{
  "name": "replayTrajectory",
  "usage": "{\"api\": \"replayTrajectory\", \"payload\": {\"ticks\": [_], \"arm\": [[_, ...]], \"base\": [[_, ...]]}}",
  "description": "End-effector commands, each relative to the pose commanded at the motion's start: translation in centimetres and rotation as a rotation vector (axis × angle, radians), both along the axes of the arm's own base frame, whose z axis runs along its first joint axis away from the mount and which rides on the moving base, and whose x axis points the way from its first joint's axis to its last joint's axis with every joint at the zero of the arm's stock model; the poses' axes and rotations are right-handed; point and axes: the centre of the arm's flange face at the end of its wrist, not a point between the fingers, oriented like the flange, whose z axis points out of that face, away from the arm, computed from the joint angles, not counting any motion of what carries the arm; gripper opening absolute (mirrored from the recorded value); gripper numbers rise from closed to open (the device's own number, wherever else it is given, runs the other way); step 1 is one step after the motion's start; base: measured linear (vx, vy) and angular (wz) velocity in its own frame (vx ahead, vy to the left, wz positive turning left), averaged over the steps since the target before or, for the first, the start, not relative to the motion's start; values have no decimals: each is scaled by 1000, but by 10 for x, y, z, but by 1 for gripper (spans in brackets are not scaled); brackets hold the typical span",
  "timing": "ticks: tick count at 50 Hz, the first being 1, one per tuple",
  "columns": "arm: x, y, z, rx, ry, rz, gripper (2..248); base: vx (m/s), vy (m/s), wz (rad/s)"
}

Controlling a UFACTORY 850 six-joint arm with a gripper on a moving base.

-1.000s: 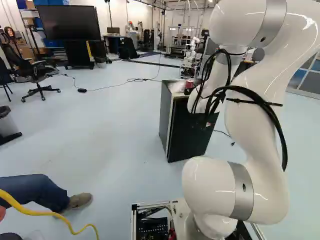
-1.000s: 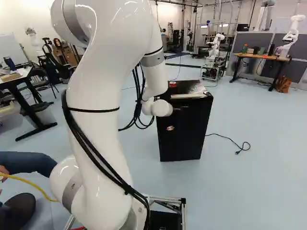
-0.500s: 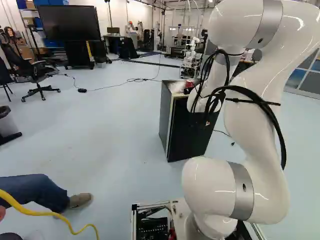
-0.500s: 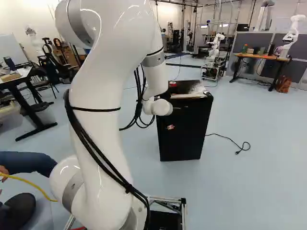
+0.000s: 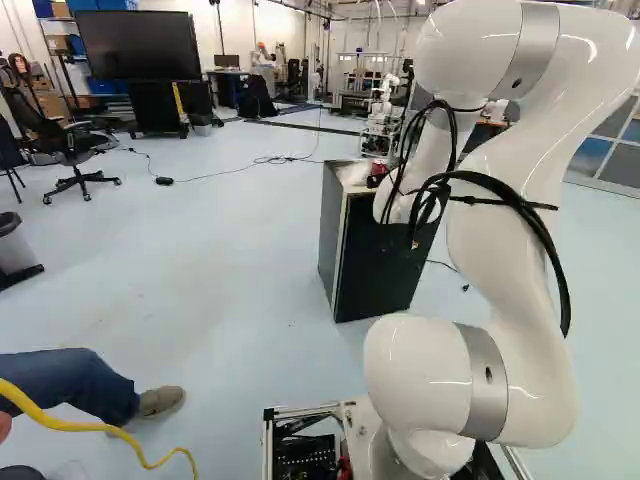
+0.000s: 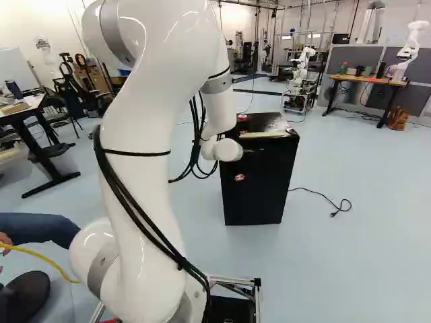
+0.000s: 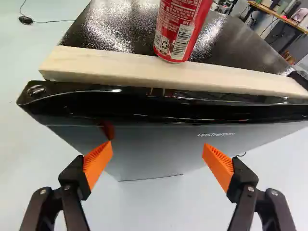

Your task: Grab a drink from the fridge

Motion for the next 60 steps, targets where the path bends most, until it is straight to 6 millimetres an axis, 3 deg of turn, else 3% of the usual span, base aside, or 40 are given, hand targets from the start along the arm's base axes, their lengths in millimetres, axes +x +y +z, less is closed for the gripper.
{"api": "replayTrajectory", "payload": {"ticks": [41, 60], "arm": [[5, 0, 0, -2, -14, 3, 247], [-6, 2, 2, 1, -7, 0, 247]], "base": [[0, 0, 0], [0, 0, 0]]}}
